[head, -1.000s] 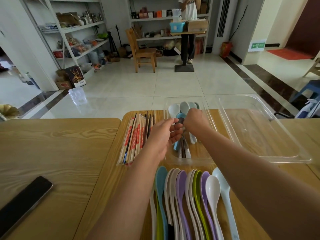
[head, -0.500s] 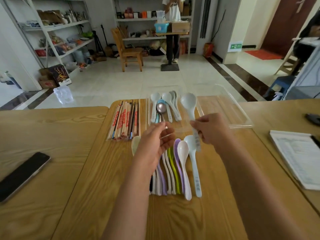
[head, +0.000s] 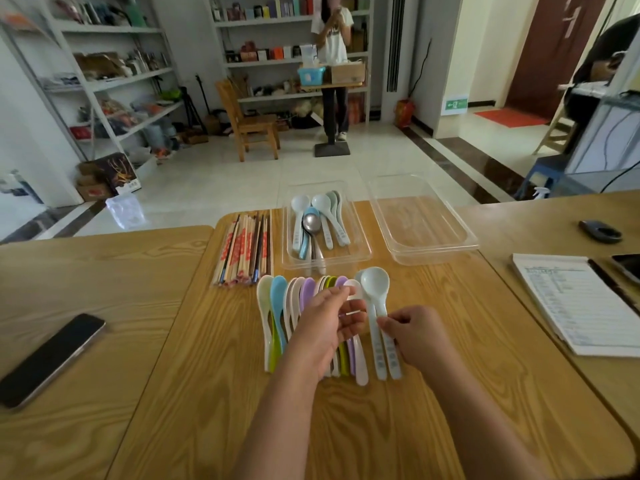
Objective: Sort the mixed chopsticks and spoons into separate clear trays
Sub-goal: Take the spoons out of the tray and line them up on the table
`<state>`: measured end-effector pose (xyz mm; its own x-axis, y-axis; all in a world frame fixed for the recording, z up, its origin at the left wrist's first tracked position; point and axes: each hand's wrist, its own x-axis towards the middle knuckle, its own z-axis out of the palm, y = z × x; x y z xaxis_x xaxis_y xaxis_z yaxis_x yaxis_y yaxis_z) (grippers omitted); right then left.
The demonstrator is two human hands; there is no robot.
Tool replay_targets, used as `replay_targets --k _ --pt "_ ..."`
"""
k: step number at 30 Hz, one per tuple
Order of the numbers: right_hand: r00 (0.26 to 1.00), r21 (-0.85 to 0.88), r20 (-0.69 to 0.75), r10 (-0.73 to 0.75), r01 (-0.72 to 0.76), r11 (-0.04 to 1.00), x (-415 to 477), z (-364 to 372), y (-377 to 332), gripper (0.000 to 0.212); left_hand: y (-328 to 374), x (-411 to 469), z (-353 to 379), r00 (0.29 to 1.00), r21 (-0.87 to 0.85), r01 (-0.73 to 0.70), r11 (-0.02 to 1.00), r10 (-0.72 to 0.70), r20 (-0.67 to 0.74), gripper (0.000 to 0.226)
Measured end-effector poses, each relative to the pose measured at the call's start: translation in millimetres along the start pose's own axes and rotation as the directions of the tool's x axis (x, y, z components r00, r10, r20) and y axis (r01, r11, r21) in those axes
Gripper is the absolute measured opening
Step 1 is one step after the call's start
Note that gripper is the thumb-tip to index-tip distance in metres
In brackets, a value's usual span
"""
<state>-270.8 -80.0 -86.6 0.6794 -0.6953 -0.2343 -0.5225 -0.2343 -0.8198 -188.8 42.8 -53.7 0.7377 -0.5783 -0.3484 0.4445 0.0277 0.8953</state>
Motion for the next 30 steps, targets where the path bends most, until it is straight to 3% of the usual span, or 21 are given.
replay_targets --k 9,17,30 --pt "0.999 -0.103 -0.041 -0.029 0.024 0.994 6 12 -12 0.027 2 5 -1 1.0 -0.004 -0.015 1.0 0.015 -0.007 0.024" --pt "0.999 -0.322 -0.041 -0.021 0.007 0.947 6 25 -15 0.013 0 6 -3 1.0 -0.027 -0.019 0.999 0.019 -0.001 0.026" --pt "0.994 -0.463 -0.064 -0.084 0.045 0.885 6 21 -21 0.005 1 6 -7 1.0 -0.016 -0.022 1.0 0.022 -0.014 0.026"
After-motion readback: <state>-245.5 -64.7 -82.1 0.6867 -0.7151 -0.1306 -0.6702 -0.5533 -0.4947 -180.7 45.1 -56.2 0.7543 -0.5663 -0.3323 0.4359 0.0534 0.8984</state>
